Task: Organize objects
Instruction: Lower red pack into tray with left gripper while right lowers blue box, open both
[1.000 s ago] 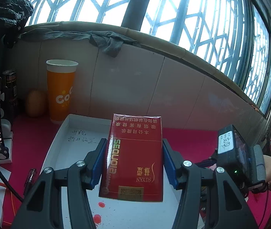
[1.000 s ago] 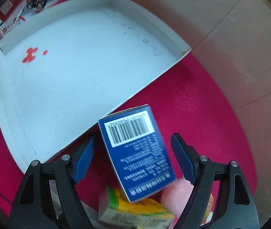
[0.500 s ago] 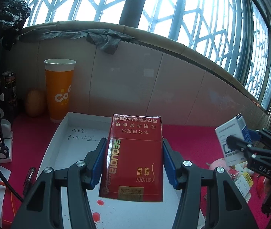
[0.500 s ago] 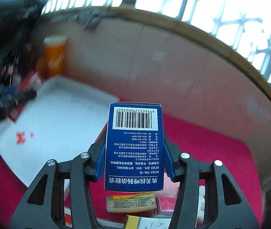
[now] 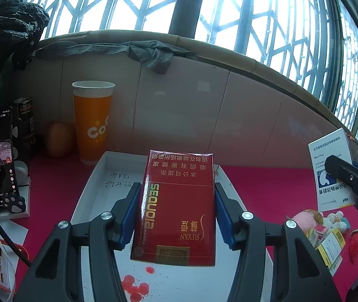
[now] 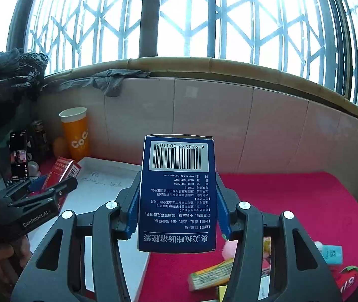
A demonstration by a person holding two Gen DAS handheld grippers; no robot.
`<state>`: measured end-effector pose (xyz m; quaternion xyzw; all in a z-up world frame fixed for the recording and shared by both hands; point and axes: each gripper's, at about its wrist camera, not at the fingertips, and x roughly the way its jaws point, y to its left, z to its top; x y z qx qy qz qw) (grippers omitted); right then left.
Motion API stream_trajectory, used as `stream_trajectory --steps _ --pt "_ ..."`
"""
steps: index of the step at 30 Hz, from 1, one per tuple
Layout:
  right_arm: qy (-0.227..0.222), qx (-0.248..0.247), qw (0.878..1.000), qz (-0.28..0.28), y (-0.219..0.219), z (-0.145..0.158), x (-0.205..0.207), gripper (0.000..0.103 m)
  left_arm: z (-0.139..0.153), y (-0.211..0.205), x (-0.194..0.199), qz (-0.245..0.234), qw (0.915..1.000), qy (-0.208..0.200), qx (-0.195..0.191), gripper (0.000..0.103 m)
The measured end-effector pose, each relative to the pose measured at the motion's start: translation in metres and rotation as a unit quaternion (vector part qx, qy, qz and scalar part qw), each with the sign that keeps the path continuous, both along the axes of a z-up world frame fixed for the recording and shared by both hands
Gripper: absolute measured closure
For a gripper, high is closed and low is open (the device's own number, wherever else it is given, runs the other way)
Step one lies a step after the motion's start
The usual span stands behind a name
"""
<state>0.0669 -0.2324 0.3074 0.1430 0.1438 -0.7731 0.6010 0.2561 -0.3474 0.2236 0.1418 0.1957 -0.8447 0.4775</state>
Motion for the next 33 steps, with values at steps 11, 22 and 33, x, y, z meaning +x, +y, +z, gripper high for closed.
stream_trajectory --steps 11,22,33 --pt "-0.037 0.035 0.998 0.039 -0.052 -0.016 0.031 0.053 -0.010 -0.021 0.015 0.019 0.9993 0.008 0.030 0.048" --pt "-0.058 0.068 0.995 0.046 -0.092 -0.031 0.044 0.053 -0.019 -0.036 0.022 0.035 0.9983 0.001 0.047 0.048" --pt "-0.086 0.107 0.990 0.028 -0.122 -0.059 0.039 0.052 -0.028 -0.041 0.013 -0.001 0.9976 0.003 0.069 0.046"
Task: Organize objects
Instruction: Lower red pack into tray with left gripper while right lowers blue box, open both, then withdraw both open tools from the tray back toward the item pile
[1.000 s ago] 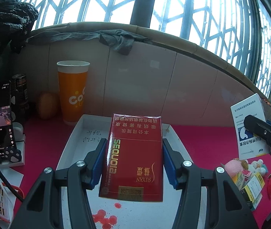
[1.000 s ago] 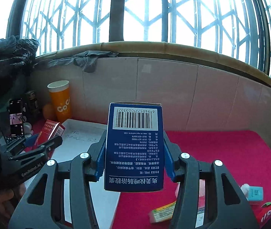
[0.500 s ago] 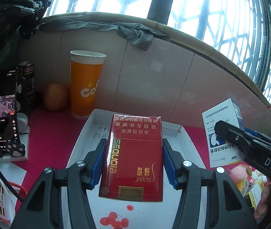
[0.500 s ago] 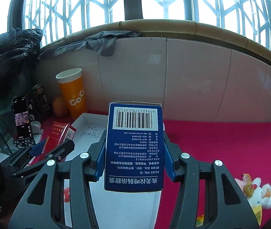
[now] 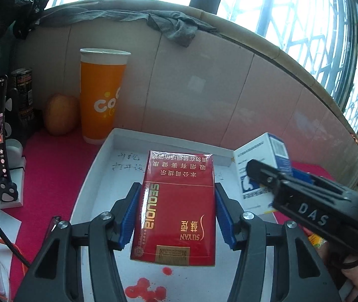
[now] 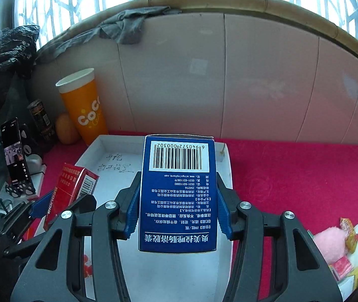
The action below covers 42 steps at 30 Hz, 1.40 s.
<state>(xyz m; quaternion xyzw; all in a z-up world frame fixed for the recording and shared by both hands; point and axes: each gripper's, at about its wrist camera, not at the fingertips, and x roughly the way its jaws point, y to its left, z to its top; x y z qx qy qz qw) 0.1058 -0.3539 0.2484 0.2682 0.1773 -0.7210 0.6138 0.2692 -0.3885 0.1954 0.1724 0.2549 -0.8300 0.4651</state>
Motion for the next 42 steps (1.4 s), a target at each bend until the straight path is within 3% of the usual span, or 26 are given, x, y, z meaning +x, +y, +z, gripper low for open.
stream_trajectory --steps 3,6,8,9,15,16,17,18,32,37,39,42 --pt "-0.002 -0.002 1.000 -0.003 0.001 -0.003 0.000 0.050 -0.001 -0.003 0.002 -0.003 0.9998 0.015 0.011 0.042" --pt "-0.003 -0.010 1.000 -0.014 0.005 -0.001 -0.003 0.042 0.002 -0.001 0.007 0.026 0.9995 0.020 -0.001 0.018" --pt "-0.009 -0.019 1.000 -0.021 0.010 0.003 -0.008 0.022 0.006 0.001 0.015 0.038 0.9984 0.041 -0.013 0.009" --pt "-0.013 -0.023 0.999 -0.025 0.013 0.006 -0.011 0.021 0.007 0.002 0.018 0.042 0.9977 0.051 -0.015 0.000" --pt "-0.011 -0.064 0.998 -0.026 0.051 0.022 -0.012 0.019 0.016 0.007 0.029 0.044 0.9932 0.102 -0.033 0.000" --pt "-0.007 -0.074 0.997 -0.024 0.058 0.026 -0.011 0.014 0.018 0.007 0.028 0.042 0.9926 0.108 -0.035 0.000" --pt "-0.001 -0.082 0.996 -0.023 0.066 0.029 -0.009 0.003 0.019 0.007 0.028 0.040 0.9922 0.112 -0.036 0.000" --pt "0.006 -0.091 0.996 -0.022 0.074 0.033 -0.008 0.000 0.019 0.007 0.026 0.038 0.9921 0.114 -0.038 0.000" --pt "0.040 -0.165 0.984 -0.046 0.161 0.066 -0.028 0.000 0.021 0.014 0.024 0.025 0.9913 0.117 -0.054 0.000" --pt "-0.024 -0.168 0.982 -0.088 0.194 0.075 -0.077 0.000 0.029 0.024 0.022 -0.005 0.9869 0.146 -0.067 0.000" --pt "-0.054 -0.168 0.977 -0.117 0.211 0.076 -0.102 0.000 0.036 0.033 0.014 -0.037 0.9837 0.155 -0.082 0.000" --pt "-0.068 -0.174 0.971 -0.152 0.240 0.076 -0.133 0.000 0.046 0.054 -0.008 -0.097 0.9803 0.136 -0.106 0.000"
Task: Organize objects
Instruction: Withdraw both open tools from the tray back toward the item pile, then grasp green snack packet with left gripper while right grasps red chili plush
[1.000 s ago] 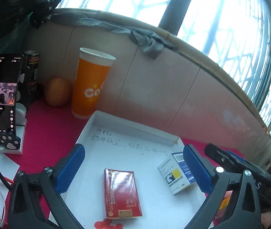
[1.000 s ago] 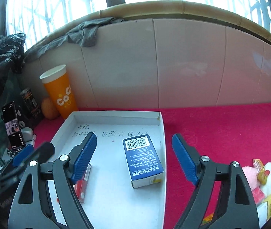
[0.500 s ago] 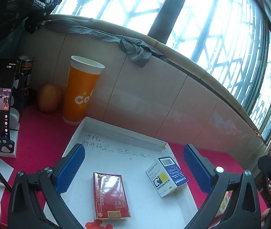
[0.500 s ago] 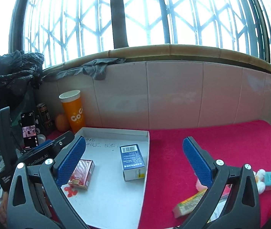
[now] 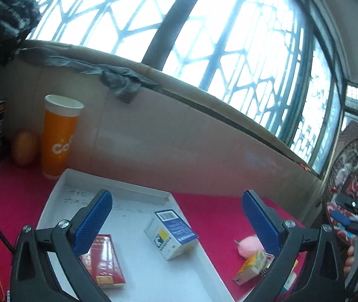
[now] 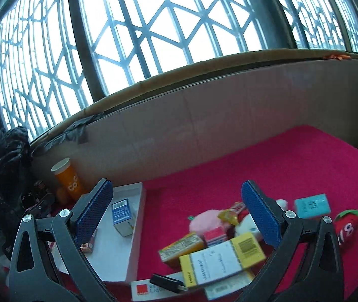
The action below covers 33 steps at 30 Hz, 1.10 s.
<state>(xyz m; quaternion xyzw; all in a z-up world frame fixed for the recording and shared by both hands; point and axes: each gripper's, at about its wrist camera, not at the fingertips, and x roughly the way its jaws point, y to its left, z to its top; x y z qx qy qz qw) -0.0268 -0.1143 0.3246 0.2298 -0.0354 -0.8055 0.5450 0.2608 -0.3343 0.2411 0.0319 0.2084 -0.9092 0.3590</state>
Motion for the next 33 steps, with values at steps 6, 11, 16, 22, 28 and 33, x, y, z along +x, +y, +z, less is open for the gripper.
stream_trajectory --steps 6,11,16,22,28,33 --pt "0.011 -0.008 0.998 -0.061 0.052 -0.004 -0.039 0.000 -0.006 0.059 -0.051 -0.110 0.9915 -0.063 0.028 0.000" --pt "-0.016 -0.016 0.995 -0.097 0.084 -0.016 -0.069 0.000 -0.032 0.106 -0.091 -0.143 0.9689 -0.176 0.099 0.000" --pt "-0.025 -0.002 0.989 -0.149 0.109 -0.029 -0.101 0.000 -0.062 0.138 -0.114 -0.155 0.9488 -0.225 0.159 0.000" --pt "-0.064 0.111 0.974 -0.187 0.123 -0.070 -0.161 0.000 -0.091 0.170 -0.142 -0.163 0.9287 -0.292 0.160 0.000" --pt "-0.080 0.186 0.964 -0.175 0.111 -0.114 -0.176 0.000 -0.102 0.181 -0.157 -0.131 0.9211 -0.338 0.143 0.001" --pt "-0.074 0.224 0.954 -0.182 0.085 -0.129 -0.180 0.000 -0.111 0.183 -0.163 -0.108 0.9139 -0.369 0.129 0.004"
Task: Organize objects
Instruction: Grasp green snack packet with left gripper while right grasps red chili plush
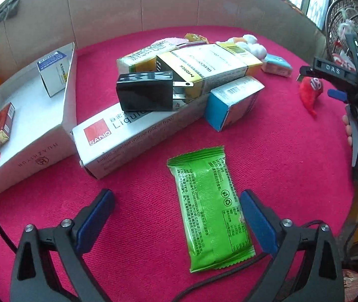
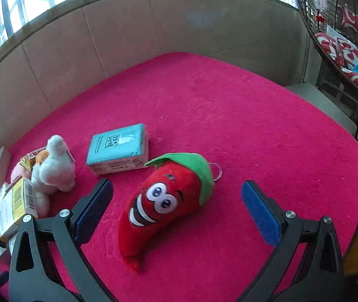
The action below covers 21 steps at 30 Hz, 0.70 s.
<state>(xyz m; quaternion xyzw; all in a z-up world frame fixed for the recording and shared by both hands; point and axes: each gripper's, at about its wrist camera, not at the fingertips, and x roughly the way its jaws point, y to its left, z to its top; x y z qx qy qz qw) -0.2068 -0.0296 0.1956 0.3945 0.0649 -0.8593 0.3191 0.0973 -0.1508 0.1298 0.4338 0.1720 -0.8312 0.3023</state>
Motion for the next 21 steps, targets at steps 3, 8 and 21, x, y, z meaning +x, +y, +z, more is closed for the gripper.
stream_trajectory --steps 3,8,21 --pt "-0.001 0.015 1.000 0.006 -0.013 -0.005 0.002 0.000 0.001 0.005 0.001 -0.004 0.9999 -0.003 -0.012 0.008" --pt "-0.018 0.022 0.999 0.017 -0.019 -0.017 0.005 0.000 0.004 0.017 0.002 -0.027 0.9991 -0.006 -0.032 0.022" --pt "-0.023 0.000 0.997 0.077 -0.019 -0.017 0.021 0.054 0.009 0.040 0.009 -0.078 0.9959 0.013 -0.044 0.065"
